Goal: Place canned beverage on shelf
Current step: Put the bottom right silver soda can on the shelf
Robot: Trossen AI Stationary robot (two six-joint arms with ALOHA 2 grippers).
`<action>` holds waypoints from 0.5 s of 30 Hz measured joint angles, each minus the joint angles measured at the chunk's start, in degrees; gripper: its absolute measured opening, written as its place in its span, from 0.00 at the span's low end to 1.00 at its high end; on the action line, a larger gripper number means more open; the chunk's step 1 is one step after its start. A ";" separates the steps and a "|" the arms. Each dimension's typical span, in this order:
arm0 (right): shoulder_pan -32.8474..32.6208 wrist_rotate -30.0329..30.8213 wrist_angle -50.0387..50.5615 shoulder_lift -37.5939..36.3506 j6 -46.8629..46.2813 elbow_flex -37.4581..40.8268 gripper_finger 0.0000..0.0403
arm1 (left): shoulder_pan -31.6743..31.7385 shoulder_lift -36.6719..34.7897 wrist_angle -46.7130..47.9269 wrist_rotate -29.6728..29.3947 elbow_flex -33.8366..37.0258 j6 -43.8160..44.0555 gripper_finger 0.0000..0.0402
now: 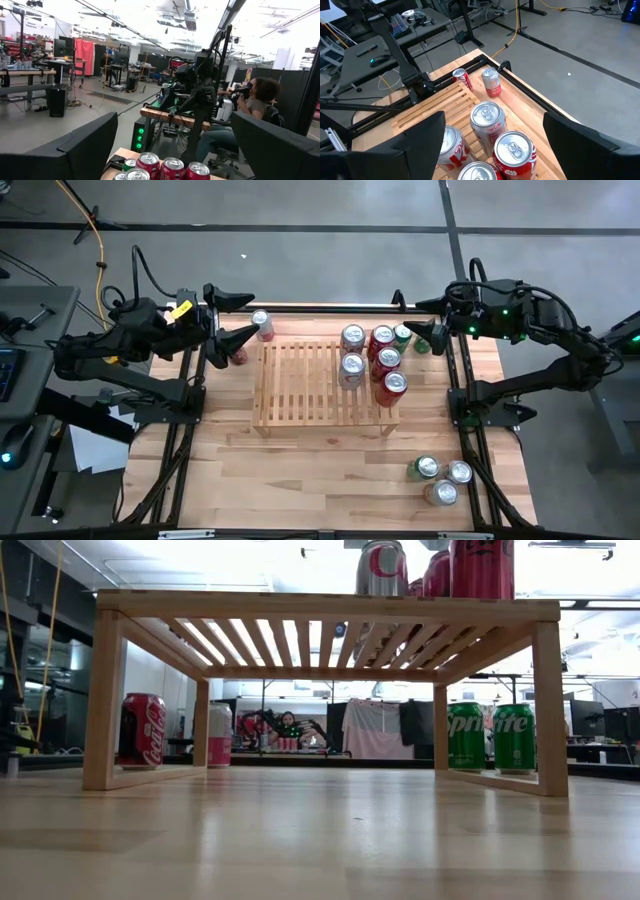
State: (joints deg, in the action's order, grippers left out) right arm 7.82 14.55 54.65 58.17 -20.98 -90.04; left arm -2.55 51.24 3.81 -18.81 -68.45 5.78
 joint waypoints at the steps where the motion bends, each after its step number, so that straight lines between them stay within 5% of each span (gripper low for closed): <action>1: 0.00 0.01 0.00 0.00 -0.02 0.00 0.80 | -0.02 0.00 -0.01 0.00 0.00 0.00 0.95; 15: -0.01 0.02 0.00 0.02 -0.02 0.00 0.80 | 0.00 1.52 -0.12 -0.02 -0.04 -0.40 0.95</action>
State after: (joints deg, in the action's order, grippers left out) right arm 7.81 14.57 54.65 58.19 -20.99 -90.04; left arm -2.55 52.76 3.69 -18.82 -68.49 5.38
